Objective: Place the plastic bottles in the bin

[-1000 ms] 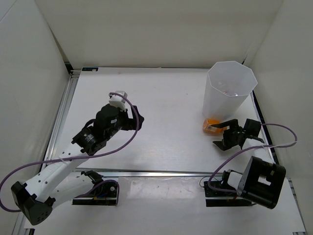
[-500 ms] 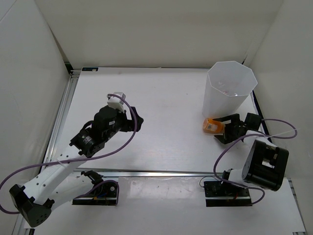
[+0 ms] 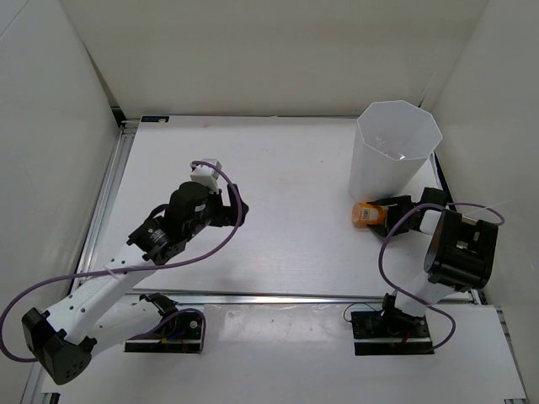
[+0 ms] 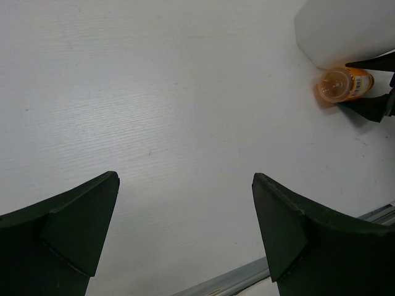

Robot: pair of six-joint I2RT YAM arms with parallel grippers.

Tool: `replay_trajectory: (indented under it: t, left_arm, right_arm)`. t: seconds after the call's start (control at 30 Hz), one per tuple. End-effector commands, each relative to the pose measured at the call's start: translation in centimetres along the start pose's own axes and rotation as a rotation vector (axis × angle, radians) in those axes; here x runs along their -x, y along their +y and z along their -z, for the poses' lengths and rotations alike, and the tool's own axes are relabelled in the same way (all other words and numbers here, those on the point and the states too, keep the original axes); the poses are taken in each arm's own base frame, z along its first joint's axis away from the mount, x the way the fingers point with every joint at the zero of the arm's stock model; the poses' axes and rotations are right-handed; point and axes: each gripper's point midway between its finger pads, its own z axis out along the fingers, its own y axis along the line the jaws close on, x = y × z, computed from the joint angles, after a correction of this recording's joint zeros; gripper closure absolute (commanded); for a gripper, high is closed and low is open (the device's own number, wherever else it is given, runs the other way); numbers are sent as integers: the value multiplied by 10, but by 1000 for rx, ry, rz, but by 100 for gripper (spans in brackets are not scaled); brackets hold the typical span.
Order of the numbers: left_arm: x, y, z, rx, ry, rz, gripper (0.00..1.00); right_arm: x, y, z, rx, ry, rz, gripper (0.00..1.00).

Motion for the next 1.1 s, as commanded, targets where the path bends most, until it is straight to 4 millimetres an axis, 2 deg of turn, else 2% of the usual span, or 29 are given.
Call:
replay_trajectory:
  t: [0.0, 0.1, 0.2, 0.27, 0.37, 0.43, 0.47, 0.53, 0.63, 0.67, 0.77, 0.8, 0.87, 0.9, 0.93, 0.97, 1.0, 1.03, 1.07]
  left_arm:
    - [4, 3, 1, 21, -6, -7, 0]
    - [3, 5, 1, 33, -2, 2, 0]
    - [3, 6, 1, 41, -6, 13, 0]
    - [5, 5, 3, 37, -14, 24, 0]
    - [5, 9, 4, 54, -23, 33, 0]
    - [5, 13, 5, 73, -32, 42, 0]
    - [1, 15, 4, 77, -25, 40, 0]
    - [2, 16, 4, 86, -30, 49, 0]
    - [-2, 17, 3, 90, -22, 56, 0]
    - [-2, 17, 3, 90, -22, 56, 0]
    - [-6, 14, 1, 75, -2, 54, 0]
    - [-12, 16, -2, 83, 13, 59, 0]
    - [-16, 15, -3, 79, 25, 70, 0]
    - [-16, 15, -3, 79, 25, 70, 0]
    - [-16, 15, -3, 79, 25, 70, 0]
    - [-16, 15, -3, 79, 25, 70, 0]
    - [-18, 16, -2, 79, 25, 70, 0]
    - [-18, 16, -2, 79, 25, 70, 0]
    - [-18, 17, -2, 79, 25, 61, 0]
  right_arm:
    - [11, 15, -5, 34, -6, 14, 30]
    - [12, 13, -7, 23, -1, 6, 52]
    - [7, 8, -6, 9, 19, 13, 60]
    - [-2, 5, 1, 2, 44, 30, 70]
    - [-28, -2, 16, -10, 90, 55, 81]
    - [-48, 7, 31, 15, 96, 116, 86]
    - [-59, 3, 38, -8, 115, 109, 87]
    - [-77, 19, 56, 25, 111, 178, 89]
    - [-95, 52, 90, 88, 96, 235, 95]
    - [-101, 77, 112, 154, 67, 284, 96]
    - [-121, 105, 155, 231, 47, 305, 96]
    - [-128, 132, 179, 302, 18, 347, 96]
    - [-126, 167, 212, 396, -51, 383, 96]
    - [-121, 191, 229, 453, -101, 406, 96]
    - [-122, 231, 268, 559, -177, 471, 96]
    - [-109, 253, 267, 564, -178, 482, 96]
    - [-104, 271, 275, 592, -195, 518, 96]
    - [-90, 302, 282, 615, -222, 546, 98]
    - [-84, 314, 282, 621, -229, 563, 98]
